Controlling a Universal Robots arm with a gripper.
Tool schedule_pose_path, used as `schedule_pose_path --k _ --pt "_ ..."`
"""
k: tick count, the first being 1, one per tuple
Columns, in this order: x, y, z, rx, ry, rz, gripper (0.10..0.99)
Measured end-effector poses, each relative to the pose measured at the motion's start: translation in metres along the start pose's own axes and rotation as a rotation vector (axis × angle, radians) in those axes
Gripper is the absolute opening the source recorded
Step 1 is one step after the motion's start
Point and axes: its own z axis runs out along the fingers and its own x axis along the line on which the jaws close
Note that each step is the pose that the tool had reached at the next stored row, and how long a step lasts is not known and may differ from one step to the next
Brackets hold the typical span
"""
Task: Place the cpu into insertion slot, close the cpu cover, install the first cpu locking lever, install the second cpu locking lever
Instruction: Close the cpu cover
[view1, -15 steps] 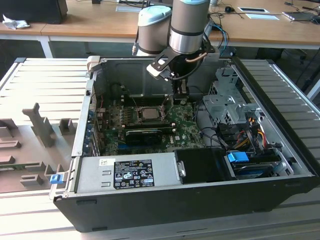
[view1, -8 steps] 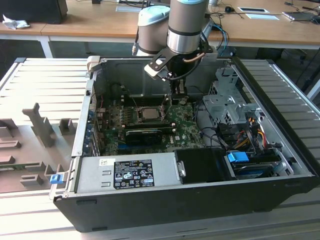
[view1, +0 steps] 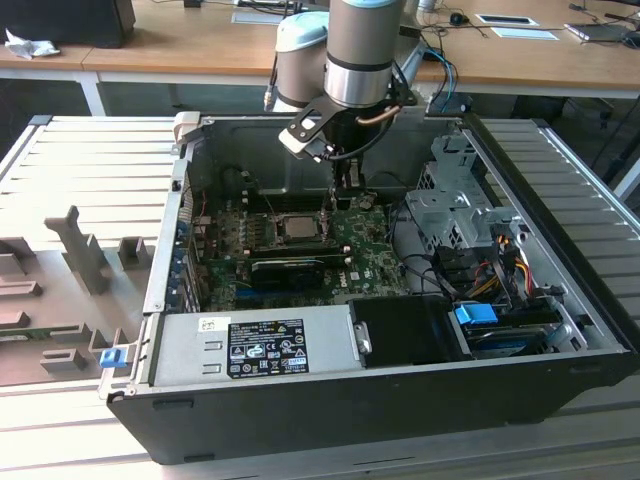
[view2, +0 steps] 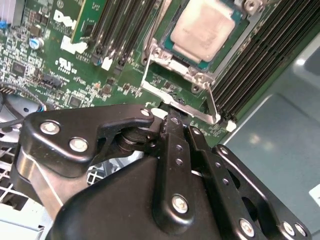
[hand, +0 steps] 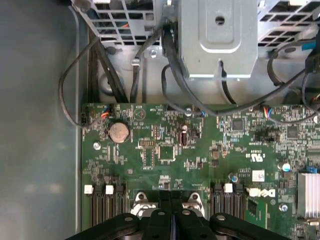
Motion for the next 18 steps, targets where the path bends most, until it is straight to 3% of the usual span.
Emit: schedule_pose_path --k 10,14,16,18 --pt "0.0001 -0.0177 0.0005 0.000 0.0003 0.000 0.106" --pt "0.0000 -0.0234 0.0102 0.000 0.0000 -0.001 0.106" --pt "0.0000 -0.0263 0.0115 0.000 0.0000 -0.001 0.106" --pt "0.0001 -0.0354 0.0116 0.000 0.0009 -0.001 0.106"
